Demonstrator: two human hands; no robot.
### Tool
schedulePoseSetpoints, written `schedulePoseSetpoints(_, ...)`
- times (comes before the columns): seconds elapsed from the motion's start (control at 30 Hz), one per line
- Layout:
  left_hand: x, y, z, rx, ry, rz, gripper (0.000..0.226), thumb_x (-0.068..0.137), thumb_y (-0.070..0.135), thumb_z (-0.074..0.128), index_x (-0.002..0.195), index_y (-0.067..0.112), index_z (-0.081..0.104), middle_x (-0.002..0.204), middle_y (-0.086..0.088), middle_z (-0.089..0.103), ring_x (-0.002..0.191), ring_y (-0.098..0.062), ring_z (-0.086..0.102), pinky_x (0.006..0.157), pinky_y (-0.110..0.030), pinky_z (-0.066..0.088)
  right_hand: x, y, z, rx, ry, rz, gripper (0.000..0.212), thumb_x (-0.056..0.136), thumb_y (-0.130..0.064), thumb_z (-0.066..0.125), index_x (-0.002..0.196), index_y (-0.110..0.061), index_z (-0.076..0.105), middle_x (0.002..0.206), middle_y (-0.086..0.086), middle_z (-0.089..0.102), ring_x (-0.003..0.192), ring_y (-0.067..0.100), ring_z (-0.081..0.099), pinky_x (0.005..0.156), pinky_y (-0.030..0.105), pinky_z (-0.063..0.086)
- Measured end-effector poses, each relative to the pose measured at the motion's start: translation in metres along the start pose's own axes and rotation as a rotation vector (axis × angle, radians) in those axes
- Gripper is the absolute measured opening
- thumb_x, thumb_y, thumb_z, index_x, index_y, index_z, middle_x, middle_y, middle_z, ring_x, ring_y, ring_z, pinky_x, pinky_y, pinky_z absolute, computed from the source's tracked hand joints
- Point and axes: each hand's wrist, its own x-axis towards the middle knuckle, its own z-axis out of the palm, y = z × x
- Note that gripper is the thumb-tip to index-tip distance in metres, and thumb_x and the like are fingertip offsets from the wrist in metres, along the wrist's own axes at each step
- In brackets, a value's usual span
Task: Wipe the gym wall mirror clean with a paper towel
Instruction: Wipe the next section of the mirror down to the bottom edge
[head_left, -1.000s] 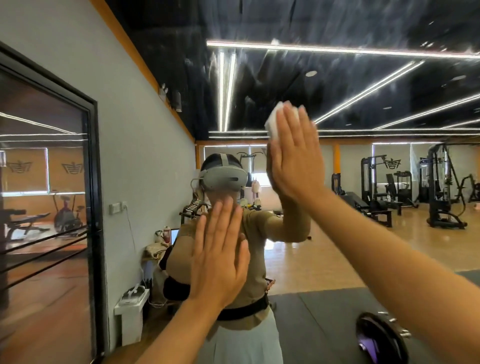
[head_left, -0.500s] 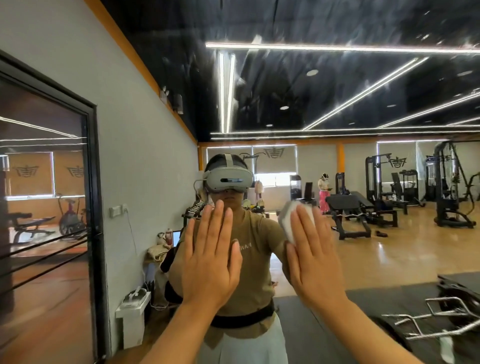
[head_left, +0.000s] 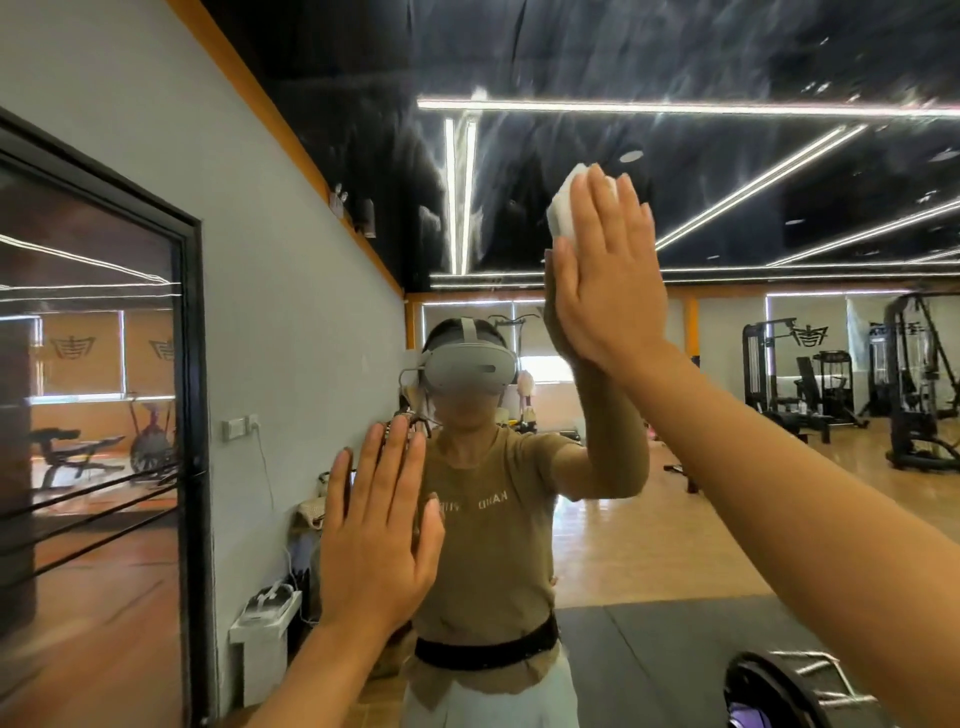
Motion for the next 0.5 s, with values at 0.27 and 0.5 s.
schedulePoseSetpoints(0.27, 0.002, 0.008, -0.008, -0.055, -0.016, -0.05, 0.061, 0.098, 0.03, 0.037, 0.153, 0.004, 0.035, 0.163, -0.013, 0.027, 0.152, -0.03, 0.02, 0.125, -0.047, 0.008, -0.13, 0.011, -0.008, 0.041, -0.068, -0.027, 0.058, 0.106, -0.026, 0.038, 0.157, -0.005, 0.021, 0.166, 0.011, 0.016, 0.155, 0.028, 0.006, 0.126, 0.047, 0.008)
schedulePoseSetpoints(0.5, -0.009, 0.079, 0.0, -0.205, -0.031, -0.116, 0.061, 0.097, 0.027, 0.04, 0.156, 0.011, 0.03, 0.166, -0.005, 0.021, 0.153, -0.022, 0.018, 0.126, -0.042, 0.004, -0.256, 0.044, -0.025, -0.013, -0.196, -0.119, 0.06, 0.104, -0.031, 0.033, 0.159, -0.012, 0.016, 0.167, 0.007, 0.014, 0.152, 0.034, 0.016, 0.121, 0.051, 0.02)
